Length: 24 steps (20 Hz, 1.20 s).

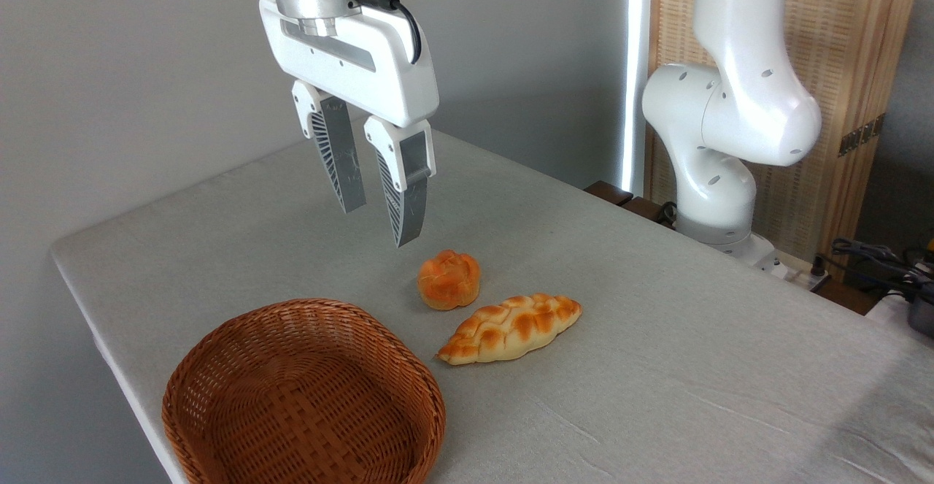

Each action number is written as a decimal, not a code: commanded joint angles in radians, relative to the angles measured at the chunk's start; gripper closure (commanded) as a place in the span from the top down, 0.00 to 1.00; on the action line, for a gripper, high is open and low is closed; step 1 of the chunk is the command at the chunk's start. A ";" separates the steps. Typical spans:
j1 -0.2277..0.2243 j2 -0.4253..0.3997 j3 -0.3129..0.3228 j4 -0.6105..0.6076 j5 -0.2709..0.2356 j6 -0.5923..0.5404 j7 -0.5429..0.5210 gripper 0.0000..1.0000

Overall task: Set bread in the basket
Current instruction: 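Lower the open gripper toward the small round orange bun, then close the gripper fingers around the round orange bun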

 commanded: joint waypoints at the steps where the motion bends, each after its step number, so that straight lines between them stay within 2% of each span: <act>1: 0.000 -0.030 -0.008 -0.052 -0.017 -0.008 0.009 1.00; 4: -0.015 -0.099 -0.028 -0.181 -0.017 0.051 0.009 1.00; 8: -0.089 -0.242 -0.028 -0.437 -0.017 0.211 0.012 1.00; 13: -0.187 -0.268 -0.028 -0.623 -0.015 0.321 0.018 1.00; 18: -0.192 -0.263 -0.028 -0.711 -0.008 0.372 0.090 1.00; 24: -0.195 -0.254 -0.031 -0.751 -0.008 0.407 0.091 1.00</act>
